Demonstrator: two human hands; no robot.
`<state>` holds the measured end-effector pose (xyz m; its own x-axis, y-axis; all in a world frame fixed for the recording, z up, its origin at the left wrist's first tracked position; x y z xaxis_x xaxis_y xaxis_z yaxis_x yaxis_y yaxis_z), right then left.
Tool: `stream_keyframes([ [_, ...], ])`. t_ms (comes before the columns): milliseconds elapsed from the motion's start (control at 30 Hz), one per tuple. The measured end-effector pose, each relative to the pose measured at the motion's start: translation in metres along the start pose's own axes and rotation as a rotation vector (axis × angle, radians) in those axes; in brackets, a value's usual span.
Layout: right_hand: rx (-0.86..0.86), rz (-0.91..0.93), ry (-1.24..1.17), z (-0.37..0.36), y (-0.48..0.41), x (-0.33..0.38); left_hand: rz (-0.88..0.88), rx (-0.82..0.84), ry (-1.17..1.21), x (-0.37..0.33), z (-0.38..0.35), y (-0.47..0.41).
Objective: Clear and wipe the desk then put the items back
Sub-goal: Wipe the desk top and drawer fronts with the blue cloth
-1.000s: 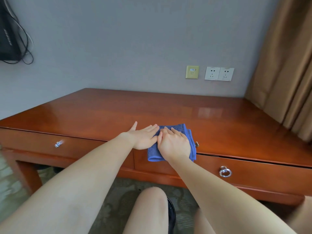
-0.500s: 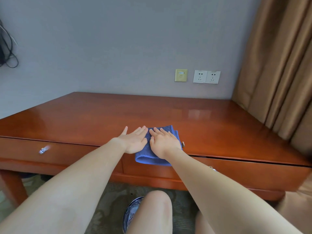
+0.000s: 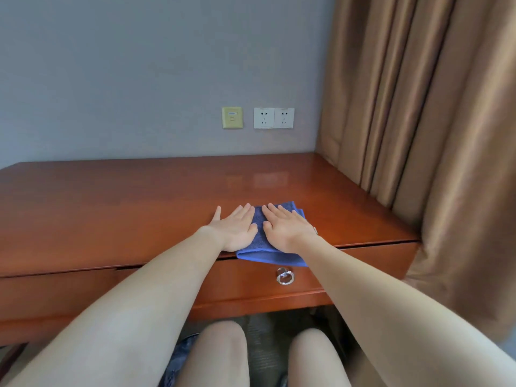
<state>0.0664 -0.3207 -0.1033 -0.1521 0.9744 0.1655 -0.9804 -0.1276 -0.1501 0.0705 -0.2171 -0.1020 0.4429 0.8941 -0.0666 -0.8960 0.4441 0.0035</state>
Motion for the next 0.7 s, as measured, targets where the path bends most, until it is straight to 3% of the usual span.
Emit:
stream_keyframes([
  [333, -0.01, -0.175, 0.047, 0.027, 0.032, -0.118, -0.164, 0.001, -0.015, -0.108, -0.008, -0.063],
  [700, 0.014, -0.158, 0.087, 0.017, -0.006, -0.105, -0.167, 0.025, -0.09, -0.082, 0.002, -0.079],
])
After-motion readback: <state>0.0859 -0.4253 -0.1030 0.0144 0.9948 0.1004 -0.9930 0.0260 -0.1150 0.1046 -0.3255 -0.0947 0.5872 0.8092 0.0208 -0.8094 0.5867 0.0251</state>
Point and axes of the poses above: each hand's wrist, its own y-axis away from the middle knuckle, its own z-axis out of the back of the hand, x = y × z, the point moved 9 cm from there along -y, towards the middle knuckle, and after that the axes turned 8 degrees about -x, right-handed, at the moved point
